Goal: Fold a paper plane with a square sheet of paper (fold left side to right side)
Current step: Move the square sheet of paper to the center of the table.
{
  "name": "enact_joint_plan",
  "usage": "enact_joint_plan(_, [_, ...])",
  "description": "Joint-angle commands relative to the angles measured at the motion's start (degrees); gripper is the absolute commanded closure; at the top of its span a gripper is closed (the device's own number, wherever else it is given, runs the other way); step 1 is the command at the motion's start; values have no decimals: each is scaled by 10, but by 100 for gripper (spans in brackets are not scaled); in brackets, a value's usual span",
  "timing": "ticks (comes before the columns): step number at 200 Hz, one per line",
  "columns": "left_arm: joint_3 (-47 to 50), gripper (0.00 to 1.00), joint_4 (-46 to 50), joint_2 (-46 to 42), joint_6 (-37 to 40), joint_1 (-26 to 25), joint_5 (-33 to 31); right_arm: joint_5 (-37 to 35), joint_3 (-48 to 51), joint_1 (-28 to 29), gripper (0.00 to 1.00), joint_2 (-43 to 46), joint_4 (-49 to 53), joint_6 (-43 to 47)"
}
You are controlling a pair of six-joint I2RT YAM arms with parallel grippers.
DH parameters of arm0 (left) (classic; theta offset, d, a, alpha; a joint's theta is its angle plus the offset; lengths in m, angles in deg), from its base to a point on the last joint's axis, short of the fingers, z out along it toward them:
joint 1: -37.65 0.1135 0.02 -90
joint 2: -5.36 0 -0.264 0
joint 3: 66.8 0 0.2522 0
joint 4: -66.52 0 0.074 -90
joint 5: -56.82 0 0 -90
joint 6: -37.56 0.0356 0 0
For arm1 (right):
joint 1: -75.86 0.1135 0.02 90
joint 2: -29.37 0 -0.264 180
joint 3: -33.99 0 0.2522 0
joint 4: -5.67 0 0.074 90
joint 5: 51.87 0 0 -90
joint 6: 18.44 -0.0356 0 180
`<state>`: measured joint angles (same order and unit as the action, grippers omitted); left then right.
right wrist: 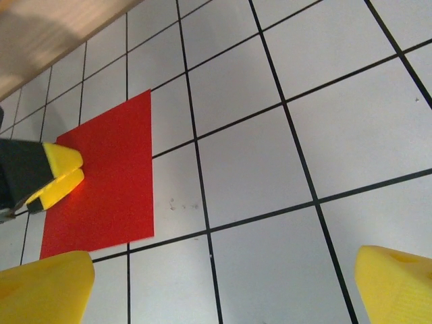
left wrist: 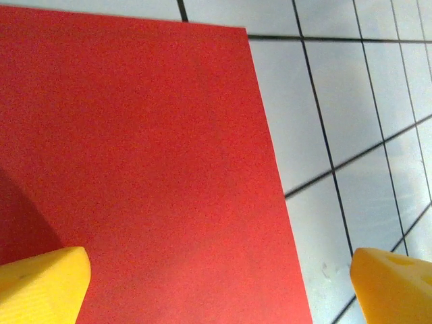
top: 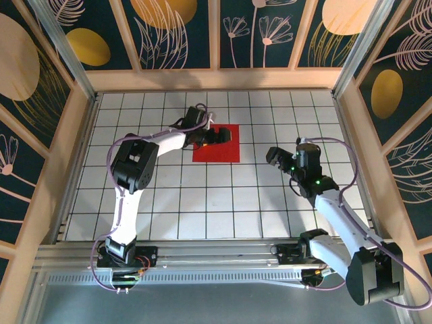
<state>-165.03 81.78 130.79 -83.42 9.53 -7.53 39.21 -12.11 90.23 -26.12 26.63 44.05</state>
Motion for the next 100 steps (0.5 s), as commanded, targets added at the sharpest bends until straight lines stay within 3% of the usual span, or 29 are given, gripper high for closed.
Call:
enact_joint_plan(1, [88, 1, 58, -13, -16, -24, 15, 0, -25, 6, 4, -10, 13, 6])
enact_joint_plan(51, [247, 1, -21, -109, -97, -65, -3, 32, -51, 11, 11, -64, 22, 2])
enact_joint_plan(100, [334, 1, -69, -173, -167, -97, -32, 16, -96, 55, 9, -169, 33, 10])
